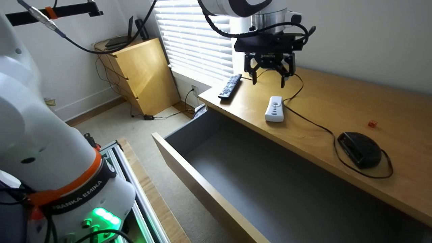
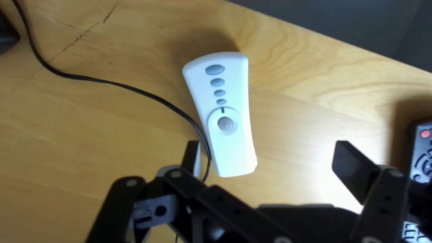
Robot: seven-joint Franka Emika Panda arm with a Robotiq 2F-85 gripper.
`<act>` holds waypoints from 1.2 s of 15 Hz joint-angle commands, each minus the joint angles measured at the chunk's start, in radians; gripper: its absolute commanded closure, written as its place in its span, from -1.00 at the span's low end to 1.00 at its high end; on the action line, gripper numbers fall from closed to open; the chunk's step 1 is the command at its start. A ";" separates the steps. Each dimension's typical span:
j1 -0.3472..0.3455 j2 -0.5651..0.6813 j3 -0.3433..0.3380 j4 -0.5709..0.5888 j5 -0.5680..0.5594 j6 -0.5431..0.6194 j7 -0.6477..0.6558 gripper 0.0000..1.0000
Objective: Pick up the white remote and move it to the right side of the cable on the brown surface
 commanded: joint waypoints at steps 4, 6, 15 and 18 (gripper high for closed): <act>-0.060 0.128 0.039 0.095 -0.002 -0.004 -0.052 -1.00; -0.068 0.152 0.041 0.108 -0.016 -0.007 -0.041 -1.00; -0.085 0.205 0.044 0.150 -0.025 -0.078 -0.010 -0.28; -0.086 0.210 0.046 0.158 -0.023 -0.103 -0.010 -0.38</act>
